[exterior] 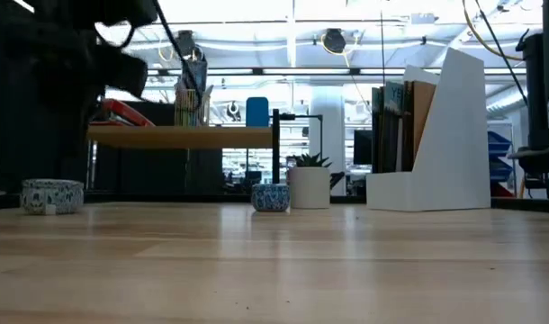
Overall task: Stock shelves
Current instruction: Put the white scented candle to the bottom left of the shelf, then adjust the blue scented candle, then remove the blue book from the white book shelf
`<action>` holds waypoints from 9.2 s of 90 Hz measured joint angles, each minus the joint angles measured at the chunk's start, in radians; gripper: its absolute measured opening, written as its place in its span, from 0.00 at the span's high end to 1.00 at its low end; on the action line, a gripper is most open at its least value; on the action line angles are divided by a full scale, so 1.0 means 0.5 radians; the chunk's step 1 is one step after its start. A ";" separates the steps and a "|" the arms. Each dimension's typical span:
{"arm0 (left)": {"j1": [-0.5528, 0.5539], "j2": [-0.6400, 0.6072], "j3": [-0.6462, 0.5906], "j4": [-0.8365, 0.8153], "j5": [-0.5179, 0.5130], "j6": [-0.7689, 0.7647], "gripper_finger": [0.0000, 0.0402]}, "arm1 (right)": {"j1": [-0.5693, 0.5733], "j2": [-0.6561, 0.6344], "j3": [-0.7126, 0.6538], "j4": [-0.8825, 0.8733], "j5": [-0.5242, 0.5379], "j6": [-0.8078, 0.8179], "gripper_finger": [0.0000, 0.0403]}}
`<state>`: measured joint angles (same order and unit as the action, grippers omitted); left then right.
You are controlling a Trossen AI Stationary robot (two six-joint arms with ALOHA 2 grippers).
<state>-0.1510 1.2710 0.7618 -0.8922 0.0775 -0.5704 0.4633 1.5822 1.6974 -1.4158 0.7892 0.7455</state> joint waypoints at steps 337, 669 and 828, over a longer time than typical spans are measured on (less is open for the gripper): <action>0.503 -0.287 0.443 0.275 -0.548 0.596 0.96 | -0.210 0.094 -0.005 0.425 0.041 0.040 0.05; 0.512 -0.606 0.410 -0.423 -0.656 0.489 0.96 | -0.929 0.532 -0.376 1.896 -0.826 0.359 0.05; 0.593 -0.158 0.441 -0.186 -0.689 0.347 0.96 | -0.924 0.071 -0.376 1.120 -1.156 -0.212 0.05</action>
<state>0.1455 1.1919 0.9822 -0.9851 -0.2672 -0.3971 0.0014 1.6175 1.5096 -0.8558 0.2111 0.6397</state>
